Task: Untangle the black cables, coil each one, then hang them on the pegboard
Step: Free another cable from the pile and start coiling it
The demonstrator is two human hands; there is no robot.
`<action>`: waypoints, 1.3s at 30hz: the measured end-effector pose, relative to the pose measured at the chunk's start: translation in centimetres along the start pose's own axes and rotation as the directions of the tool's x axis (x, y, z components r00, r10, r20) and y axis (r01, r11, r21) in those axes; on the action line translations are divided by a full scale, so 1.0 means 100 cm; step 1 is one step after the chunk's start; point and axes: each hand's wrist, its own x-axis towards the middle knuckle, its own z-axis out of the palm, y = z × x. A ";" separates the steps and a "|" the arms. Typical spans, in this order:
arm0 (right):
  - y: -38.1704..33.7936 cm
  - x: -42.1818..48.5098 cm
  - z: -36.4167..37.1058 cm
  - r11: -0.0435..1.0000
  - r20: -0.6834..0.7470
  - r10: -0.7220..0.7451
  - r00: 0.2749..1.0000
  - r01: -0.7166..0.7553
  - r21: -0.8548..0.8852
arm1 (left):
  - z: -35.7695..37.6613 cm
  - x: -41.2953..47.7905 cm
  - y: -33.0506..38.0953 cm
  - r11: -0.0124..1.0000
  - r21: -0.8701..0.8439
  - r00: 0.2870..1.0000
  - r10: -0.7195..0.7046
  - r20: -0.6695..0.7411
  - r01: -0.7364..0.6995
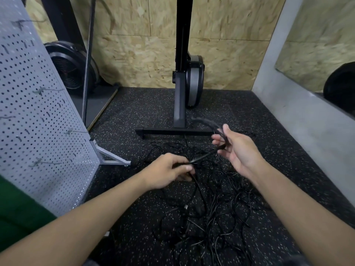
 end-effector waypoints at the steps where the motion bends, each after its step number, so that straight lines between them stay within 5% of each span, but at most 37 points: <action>1: 0.001 -0.002 -0.002 0.998 0.074 0.057 0.996 -0.055 -0.036 | 0.001 0.000 0.004 0.998 -0.062 0.998 0.010 -0.059 -0.014; 6: 0.029 -0.010 -0.006 0.874 0.379 0.398 0.836 -0.220 -0.432 | -0.003 0.000 0.023 0.934 -0.329 0.948 0.030 -0.316 -0.139; 9: 0.034 -0.020 -0.002 0.798 0.483 0.472 0.738 -0.125 -0.590 | -0.007 -0.002 0.027 0.859 -0.491 0.910 -0.079 -0.408 -0.146; 14: 0.033 -0.023 -0.001 0.857 0.520 0.368 0.771 -0.063 -0.512 | -0.015 -0.002 0.023 0.730 -0.674 0.863 -0.265 -0.430 -0.112; 18: 0.031 -0.025 0.006 0.879 0.468 0.129 0.874 0.118 -0.463 | -0.024 0.001 0.023 0.623 -0.772 0.883 -0.286 -0.373 -0.125; 22: 0.022 -0.022 0.013 0.920 0.397 -0.056 0.916 0.201 -0.336 | -0.017 -0.002 0.004 0.858 -0.479 0.975 -0.222 -0.022 0.185; 25: 0.019 -0.021 0.020 0.924 0.381 -0.112 0.918 0.237 -0.300 | -0.001 -0.008 -0.016 0.965 -0.074 0.944 -0.227 0.241 0.251; 30: 0.023 -0.016 0.027 0.964 0.306 -0.153 0.939 0.210 -0.163 | 0.011 -0.004 -0.026 0.987 0.156 0.998 -0.041 0.047 0.033; 34: 0.022 -0.012 0.017 0.948 0.347 0.020 0.938 0.093 -0.306 | 0.005 0.000 -0.011 0.998 0.060 0.991 0.020 -0.133 -0.012; 39: 0.051 -0.020 -0.003 0.575 0.449 0.545 0.708 0.075 -0.815 | -0.005 0.001 0.007 0.981 -0.193 0.952 -0.049 -0.302 -0.010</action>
